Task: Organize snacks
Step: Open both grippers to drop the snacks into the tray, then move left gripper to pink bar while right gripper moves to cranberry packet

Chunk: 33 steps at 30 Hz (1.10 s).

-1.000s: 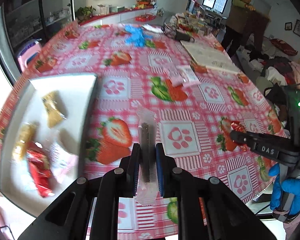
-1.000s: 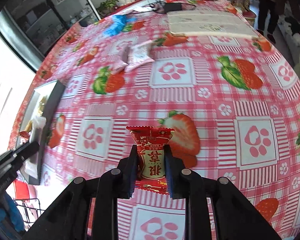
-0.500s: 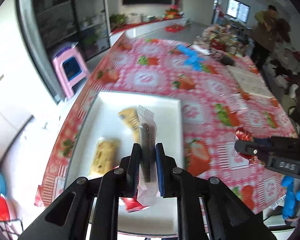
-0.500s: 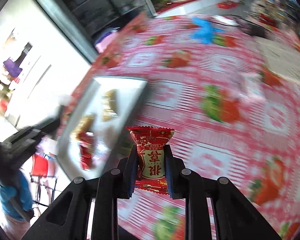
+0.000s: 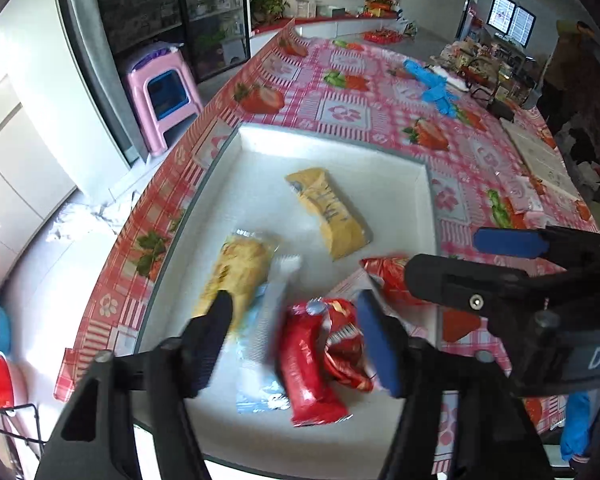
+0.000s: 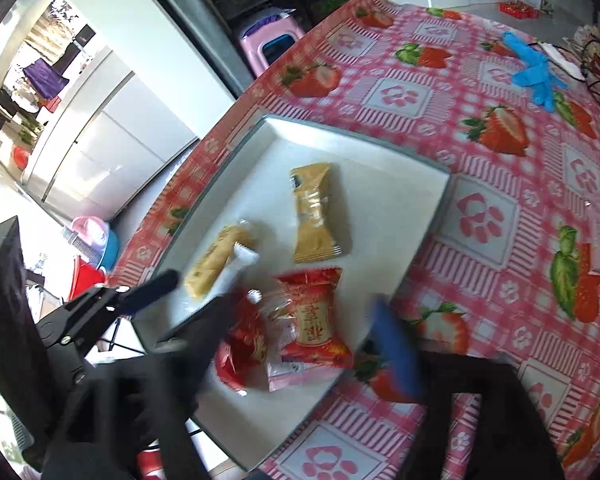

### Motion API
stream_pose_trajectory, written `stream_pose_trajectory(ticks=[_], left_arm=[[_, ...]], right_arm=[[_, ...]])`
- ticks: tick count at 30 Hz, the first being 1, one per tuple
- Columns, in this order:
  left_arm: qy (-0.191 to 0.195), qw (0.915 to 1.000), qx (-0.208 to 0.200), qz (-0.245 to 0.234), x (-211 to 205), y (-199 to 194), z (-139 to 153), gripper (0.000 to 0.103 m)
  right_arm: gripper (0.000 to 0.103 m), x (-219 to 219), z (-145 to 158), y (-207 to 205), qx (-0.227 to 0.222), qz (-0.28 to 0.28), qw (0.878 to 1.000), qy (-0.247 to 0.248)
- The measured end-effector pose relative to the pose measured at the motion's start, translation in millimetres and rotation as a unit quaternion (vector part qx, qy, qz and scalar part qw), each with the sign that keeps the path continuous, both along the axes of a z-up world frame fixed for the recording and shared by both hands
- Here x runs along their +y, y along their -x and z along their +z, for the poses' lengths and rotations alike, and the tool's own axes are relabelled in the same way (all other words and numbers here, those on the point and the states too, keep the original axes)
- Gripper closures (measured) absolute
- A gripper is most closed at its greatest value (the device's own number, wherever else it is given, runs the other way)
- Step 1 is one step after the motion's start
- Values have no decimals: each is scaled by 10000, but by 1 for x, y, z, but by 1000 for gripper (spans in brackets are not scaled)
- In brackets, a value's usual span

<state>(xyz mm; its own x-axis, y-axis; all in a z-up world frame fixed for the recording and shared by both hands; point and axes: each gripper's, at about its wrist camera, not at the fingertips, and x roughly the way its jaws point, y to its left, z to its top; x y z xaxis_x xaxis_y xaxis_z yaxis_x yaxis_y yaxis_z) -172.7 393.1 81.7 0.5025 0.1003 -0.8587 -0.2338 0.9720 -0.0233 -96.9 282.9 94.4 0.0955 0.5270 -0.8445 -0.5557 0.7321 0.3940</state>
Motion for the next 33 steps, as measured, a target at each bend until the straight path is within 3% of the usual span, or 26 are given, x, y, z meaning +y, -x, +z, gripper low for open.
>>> stream_pose_trajectory(ticks=[7,12,15,20,25,28,30,33], left_arm=[[110,9975,-168,-671,-52,-34,35,24],[236,9927,-122,-1177,-112,-78,43,22],[334,9906,114,-1323,-144,-112,27,22],[597,9874,536,-1367,-186,-169,-15,22],[763,9850,761,-1344,-207,-209,-46,23],[864,9863,752,-1189,-207,-224,-59,23],[912,9868,799,-1071,-207,-235,-68,21],[699,9900,589,-1071,-216,-245,-68,21]], right_arm=[[9,-71,-1,-40,-316,-712,9957,492],[9,-167,-9,-85,-348,-1812,9797,777],[9,-225,-22,-111,-276,-2513,9627,962],[9,-275,-47,-138,-212,-3002,9450,1283],[9,-280,-65,-158,-112,-2963,9476,1190],[15,-279,-71,-168,-113,-2995,9457,1261],[15,-286,-77,-172,45,-3096,9454,1014],[15,-296,-79,-173,75,-3250,9407,965]])
